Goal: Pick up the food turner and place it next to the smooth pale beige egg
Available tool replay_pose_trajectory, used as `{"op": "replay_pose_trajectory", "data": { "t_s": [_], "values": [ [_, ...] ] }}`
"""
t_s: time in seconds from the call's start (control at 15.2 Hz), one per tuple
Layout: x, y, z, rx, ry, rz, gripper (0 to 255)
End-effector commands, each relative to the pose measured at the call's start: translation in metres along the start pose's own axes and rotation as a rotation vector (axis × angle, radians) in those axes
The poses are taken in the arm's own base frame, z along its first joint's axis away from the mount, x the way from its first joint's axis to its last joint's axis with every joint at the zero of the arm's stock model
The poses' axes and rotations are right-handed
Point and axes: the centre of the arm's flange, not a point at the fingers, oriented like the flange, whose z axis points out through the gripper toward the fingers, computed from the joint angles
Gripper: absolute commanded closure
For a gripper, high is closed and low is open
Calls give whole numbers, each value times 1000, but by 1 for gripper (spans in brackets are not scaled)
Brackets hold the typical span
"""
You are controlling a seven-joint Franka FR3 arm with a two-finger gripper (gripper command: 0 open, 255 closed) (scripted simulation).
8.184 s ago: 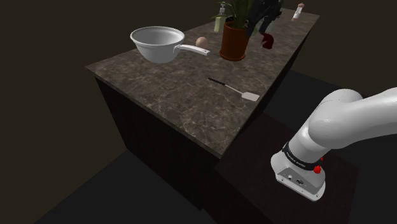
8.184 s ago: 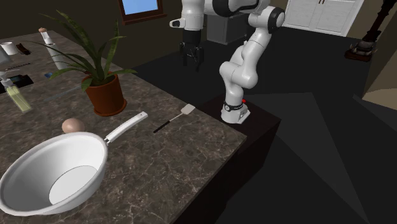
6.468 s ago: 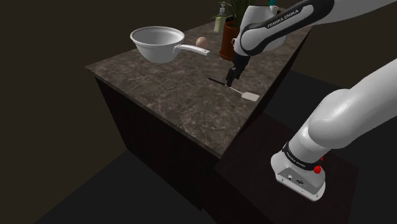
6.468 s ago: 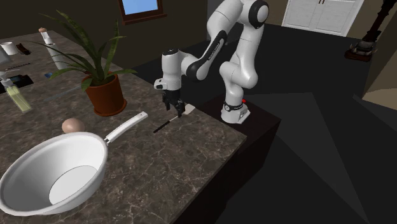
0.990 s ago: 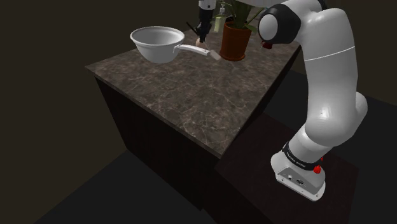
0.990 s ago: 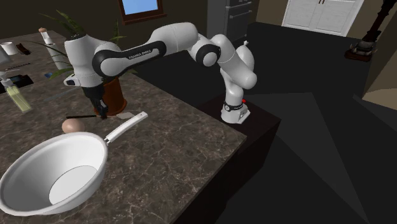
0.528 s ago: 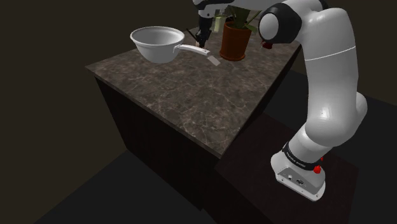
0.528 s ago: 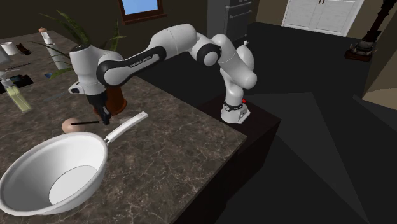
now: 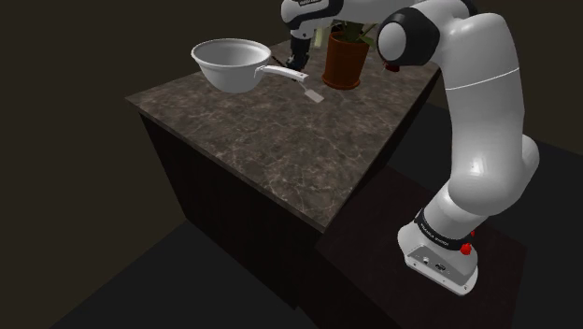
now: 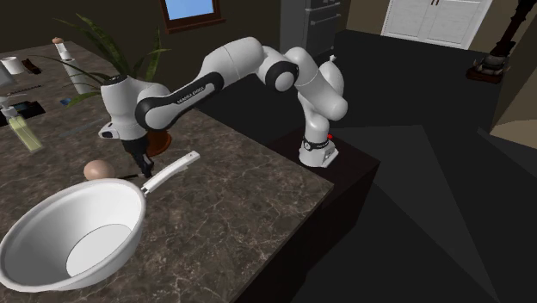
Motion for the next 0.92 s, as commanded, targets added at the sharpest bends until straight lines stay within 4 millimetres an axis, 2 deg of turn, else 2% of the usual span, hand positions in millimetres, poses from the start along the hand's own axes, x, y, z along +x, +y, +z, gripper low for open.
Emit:
{"op": "replay_pose_trajectory", "data": {
  "t_s": [0.0, 0.26, 0.79, 0.86],
  "values": [
    [-1, -1, 11, 0, 0, 0, 255],
    [-2, -1, 34, 0, 0, 0, 255],
    [-2, -1, 34, 0, 0, 0, 255],
    [-2, -1, 34, 0, 0, 0, 0]
  ]
}}
